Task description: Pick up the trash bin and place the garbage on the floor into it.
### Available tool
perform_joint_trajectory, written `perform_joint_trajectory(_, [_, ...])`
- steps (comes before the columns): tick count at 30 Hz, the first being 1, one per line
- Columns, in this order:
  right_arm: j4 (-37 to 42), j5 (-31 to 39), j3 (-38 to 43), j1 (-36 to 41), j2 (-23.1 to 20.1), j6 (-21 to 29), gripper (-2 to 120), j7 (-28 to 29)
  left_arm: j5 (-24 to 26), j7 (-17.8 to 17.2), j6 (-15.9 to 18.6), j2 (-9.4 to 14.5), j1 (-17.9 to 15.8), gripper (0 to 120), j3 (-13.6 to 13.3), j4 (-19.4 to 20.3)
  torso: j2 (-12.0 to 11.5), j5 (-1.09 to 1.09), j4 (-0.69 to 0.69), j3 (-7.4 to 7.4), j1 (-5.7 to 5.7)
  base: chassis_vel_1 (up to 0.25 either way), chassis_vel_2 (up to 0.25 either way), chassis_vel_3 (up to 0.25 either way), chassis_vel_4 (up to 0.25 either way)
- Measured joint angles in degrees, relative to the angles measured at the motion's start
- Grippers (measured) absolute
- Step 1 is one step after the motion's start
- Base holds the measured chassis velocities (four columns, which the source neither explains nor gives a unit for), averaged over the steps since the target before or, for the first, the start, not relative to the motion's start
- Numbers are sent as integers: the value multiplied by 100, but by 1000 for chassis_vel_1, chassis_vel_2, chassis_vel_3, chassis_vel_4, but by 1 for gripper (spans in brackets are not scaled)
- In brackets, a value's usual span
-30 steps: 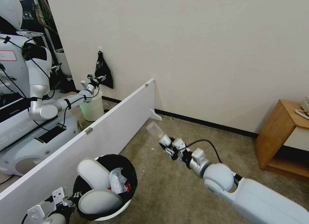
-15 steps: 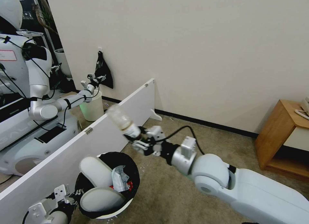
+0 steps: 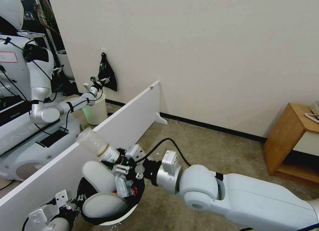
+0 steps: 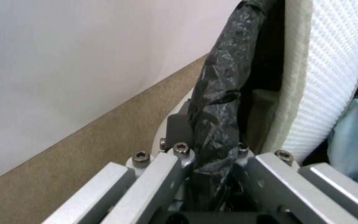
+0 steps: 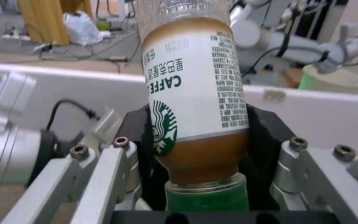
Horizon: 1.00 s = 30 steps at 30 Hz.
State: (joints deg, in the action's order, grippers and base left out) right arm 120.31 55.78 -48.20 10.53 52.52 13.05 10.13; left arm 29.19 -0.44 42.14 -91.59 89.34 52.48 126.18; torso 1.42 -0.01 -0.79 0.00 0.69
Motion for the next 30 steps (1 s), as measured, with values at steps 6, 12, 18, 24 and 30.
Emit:
perform_joint_trajectory(6, [-248, -22, -303, -36, 129, 0, 44, 0, 34, 1, 0, 12, -15, 1, 21, 5, 0, 0, 0, 0, 0, 0, 0, 0, 0])
perform_joint_trajectory(12, [-515, -107, -538, -13, 215, -17, 44, -1, 59, 1, 0, 22, -17, 1, 39, 10, 0, 0, 0, 0, 0, 0, 0, 0, 0])
perform_joint_trajectory(18, [-722, -191, -631, 72, 300, -34, 44, -1, 62, 2, 0, 9, -22, 1, 41, 10, 1, 0, 0, 0, 0, 0, 0, 0, 0])
perform_joint_trajectory(24, [-898, -324, -649, 271, 311, -70, 44, -1, 62, 3, 0, -6, -38, 1, 40, -6, 0, 1, 0, 0, 0, 0, 0, 0, 0])
perform_joint_trajectory(30, [-1041, -457, -650, 432, 304, -115, 44, -10, 49, 4, 0, -26, -50, 1, 25, -42, 1, 1, 0, 0, 0, 0, 0, 0, 0])
